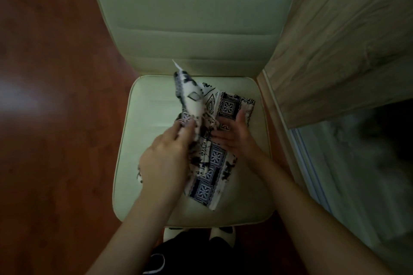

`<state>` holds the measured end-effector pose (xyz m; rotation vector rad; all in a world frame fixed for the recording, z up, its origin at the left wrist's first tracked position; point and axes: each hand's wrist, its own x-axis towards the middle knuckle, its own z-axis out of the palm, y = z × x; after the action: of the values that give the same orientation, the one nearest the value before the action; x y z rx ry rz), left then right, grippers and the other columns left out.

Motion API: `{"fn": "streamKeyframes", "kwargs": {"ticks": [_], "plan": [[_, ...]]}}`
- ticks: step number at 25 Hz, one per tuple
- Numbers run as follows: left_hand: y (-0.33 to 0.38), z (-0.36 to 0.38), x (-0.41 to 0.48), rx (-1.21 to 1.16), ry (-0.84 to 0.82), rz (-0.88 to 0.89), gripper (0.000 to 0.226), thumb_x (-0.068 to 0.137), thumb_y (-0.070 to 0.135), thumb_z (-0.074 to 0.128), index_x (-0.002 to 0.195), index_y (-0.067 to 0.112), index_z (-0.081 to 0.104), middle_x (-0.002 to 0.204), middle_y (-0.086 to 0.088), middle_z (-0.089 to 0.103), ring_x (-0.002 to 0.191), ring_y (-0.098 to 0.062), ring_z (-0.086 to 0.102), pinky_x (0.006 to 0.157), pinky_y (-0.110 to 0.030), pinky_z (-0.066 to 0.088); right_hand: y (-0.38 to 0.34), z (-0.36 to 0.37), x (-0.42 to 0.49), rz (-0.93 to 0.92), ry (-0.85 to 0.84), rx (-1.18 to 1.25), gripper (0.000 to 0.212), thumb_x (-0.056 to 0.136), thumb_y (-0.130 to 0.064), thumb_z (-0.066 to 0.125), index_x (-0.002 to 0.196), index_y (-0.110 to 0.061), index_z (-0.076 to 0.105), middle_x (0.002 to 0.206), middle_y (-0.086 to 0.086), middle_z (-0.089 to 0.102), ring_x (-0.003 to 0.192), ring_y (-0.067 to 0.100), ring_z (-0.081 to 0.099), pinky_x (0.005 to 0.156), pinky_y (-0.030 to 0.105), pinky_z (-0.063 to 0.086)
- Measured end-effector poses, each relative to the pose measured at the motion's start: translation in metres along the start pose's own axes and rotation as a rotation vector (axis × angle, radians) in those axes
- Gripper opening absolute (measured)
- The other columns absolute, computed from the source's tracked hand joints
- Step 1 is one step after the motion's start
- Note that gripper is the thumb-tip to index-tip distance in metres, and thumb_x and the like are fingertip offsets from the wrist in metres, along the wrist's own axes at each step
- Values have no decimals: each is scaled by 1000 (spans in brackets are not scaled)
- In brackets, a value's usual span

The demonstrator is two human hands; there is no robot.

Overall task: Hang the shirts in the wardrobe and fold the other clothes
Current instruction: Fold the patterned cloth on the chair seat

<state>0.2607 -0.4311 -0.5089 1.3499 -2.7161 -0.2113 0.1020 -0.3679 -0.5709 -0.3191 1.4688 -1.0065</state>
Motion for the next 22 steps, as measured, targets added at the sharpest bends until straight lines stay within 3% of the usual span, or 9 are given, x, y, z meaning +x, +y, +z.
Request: {"fn": "streamKeyframes", "kwargs": {"ticks": [2,4,7,9,10,13,16,19,22], "plan": [[26,21,-22,60,-2,110,49,72,8,57,120,18,63,112,-17,67,76,-33,69,52,-36,53,-14,-8,6,-13,-160,182,124,34,-98,38,135,-26,43,116,4,66,106,20,64,93,39,48],[46,51,-46,99,-75,128,51,72,16,64,123,16,62,118,-21,64,95,-39,67,67,-48,55,-22,-12,9,-79,-238,254,114,46,-88,52,138,-22,39,126,5,61,116,22,58,94,41,49],[56,84,-75,90,-222,78,75,66,23,81,133,10,52,134,-19,54,120,-41,52,84,-61,46,-21,-11,18,-122,39,-75,105,57,-56,80,143,-24,28,141,5,46,126,22,47,107,47,37],[58,92,-89,44,-236,94,85,65,20,79,140,5,40,143,-20,43,130,-41,41,91,-61,42,-20,-12,28,-224,275,-284,74,74,-26,77,137,-20,38,133,3,52,120,18,50,100,34,41],[57,96,-95,9,-233,100,92,64,19,79,142,2,33,146,-22,37,134,-41,35,94,-59,41,-22,-14,32,-242,335,-303,56,81,-21,71,131,-18,45,125,1,56,116,17,52,93,28,41],[48,115,-118,-12,-252,158,93,74,16,67,146,-1,11,153,-23,16,139,-37,19,103,-50,36,-23,-29,42,-202,415,-312,37,87,-24,63,121,-13,52,110,2,58,105,16,54,82,23,37],[35,134,-139,10,-276,259,83,79,18,45,148,3,3,158,-16,-5,145,-28,1,114,-48,12,-12,-44,47,-180,506,-592,41,87,-26,62,120,-7,48,117,12,56,108,26,53,79,28,38],[40,126,-143,5,-230,288,78,79,27,46,147,5,16,158,-10,-4,146,-26,1,115,-45,-1,-1,-48,44,-374,564,-1242,48,87,-24,57,132,-14,42,134,19,42,122,35,41,98,42,34],[51,107,-124,-90,-82,118,57,89,33,38,140,10,33,156,-10,15,144,-29,9,114,-50,6,-7,-39,42,-581,345,-1327,51,87,-33,38,137,-30,39,152,11,23,139,31,22,111,53,11]]}}
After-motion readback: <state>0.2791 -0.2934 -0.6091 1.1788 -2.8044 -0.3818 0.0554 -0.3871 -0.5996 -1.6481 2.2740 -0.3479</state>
